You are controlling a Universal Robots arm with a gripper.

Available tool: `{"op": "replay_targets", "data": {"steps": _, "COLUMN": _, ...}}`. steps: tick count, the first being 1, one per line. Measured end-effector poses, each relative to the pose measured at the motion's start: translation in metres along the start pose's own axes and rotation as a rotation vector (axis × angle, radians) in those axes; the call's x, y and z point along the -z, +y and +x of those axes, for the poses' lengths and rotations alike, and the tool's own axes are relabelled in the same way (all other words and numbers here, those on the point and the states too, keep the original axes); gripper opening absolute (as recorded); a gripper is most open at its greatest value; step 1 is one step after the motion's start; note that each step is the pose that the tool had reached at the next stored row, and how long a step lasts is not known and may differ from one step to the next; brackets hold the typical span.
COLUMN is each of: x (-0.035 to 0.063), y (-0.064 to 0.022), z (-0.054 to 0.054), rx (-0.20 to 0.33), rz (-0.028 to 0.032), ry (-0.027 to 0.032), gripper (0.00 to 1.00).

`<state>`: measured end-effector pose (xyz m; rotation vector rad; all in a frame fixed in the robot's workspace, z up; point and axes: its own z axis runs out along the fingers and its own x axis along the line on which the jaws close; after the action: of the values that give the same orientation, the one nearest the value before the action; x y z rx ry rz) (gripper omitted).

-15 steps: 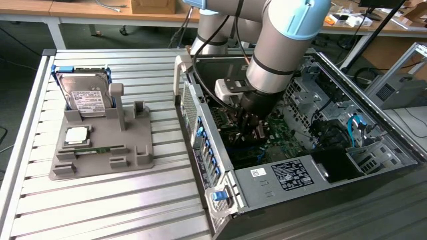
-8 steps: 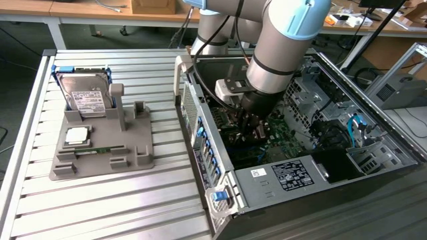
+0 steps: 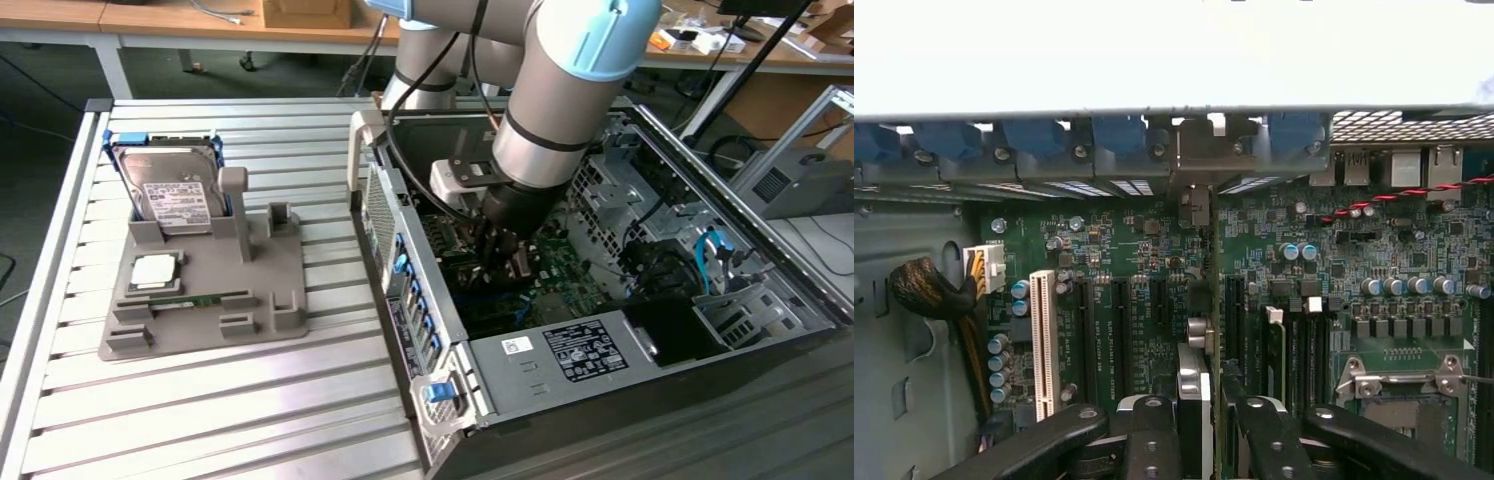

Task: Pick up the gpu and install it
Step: 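Insert the gpu into the slot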

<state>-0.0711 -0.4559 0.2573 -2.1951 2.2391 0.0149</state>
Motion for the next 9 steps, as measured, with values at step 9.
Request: {"op": "replay_targets", "data": {"steps": 9, "x": -0.0040, "y": 0.0000, "z": 0.0001, "rx": 0.000, "rz": -0.0003, "ry": 0.0007, "gripper": 0.27}}
